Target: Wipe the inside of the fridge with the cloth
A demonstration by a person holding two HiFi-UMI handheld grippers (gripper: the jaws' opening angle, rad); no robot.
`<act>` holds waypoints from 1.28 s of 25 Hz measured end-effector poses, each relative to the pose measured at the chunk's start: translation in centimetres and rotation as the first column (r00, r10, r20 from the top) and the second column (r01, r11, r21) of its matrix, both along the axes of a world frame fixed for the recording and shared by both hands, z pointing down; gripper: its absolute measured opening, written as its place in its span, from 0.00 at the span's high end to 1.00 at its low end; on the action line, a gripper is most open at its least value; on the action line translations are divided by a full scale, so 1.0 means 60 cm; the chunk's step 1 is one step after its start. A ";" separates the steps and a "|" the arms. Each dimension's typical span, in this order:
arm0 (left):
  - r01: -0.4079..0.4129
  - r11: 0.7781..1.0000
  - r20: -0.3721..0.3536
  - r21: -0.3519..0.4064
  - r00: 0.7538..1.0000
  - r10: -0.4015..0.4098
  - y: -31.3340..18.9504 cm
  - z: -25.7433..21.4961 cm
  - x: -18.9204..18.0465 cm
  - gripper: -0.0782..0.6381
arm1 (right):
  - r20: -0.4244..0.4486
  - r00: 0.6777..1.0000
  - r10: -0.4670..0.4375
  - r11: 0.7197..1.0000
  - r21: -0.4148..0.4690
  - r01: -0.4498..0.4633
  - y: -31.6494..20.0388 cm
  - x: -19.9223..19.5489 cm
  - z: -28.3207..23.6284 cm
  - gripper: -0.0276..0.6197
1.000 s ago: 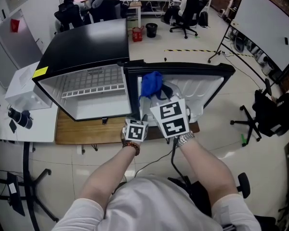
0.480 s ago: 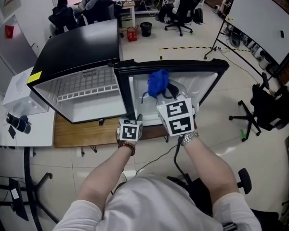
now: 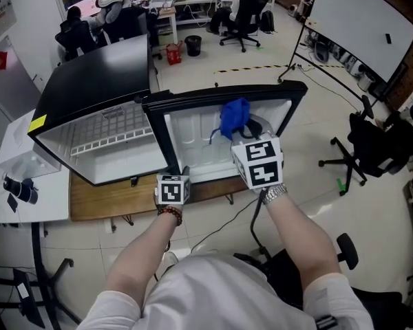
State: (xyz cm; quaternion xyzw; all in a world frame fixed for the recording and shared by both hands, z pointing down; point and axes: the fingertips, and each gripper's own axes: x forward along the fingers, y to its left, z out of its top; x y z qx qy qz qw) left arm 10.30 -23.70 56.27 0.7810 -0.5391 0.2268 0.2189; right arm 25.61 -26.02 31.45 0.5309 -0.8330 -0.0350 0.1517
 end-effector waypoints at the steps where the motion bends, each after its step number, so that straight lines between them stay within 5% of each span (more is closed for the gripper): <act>1: -0.002 1.000 -0.002 0.001 1.000 0.002 0.001 -0.001 0.002 0.70 | 0.001 1.000 0.013 1.000 0.000 -0.013 -0.002 0.012 -0.001 0.85; 21: 0.030 1.000 -0.001 0.005 1.000 -0.030 0.002 -0.008 0.003 0.71 | 0.004 0.970 0.242 0.970 -0.024 -0.241 -0.035 0.225 0.014 0.85; 28: 0.044 0.999 -0.017 0.007 0.999 -0.044 0.007 -0.014 0.008 0.71 | 0.020 0.971 0.236 0.971 -0.025 -0.236 -0.024 0.234 0.012 0.85; 32: 0.017 0.999 -0.041 0.034 0.999 -0.016 0.005 -0.018 0.009 0.71 | 0.045 0.986 0.160 0.987 -0.026 -0.159 0.010 0.176 0.020 0.86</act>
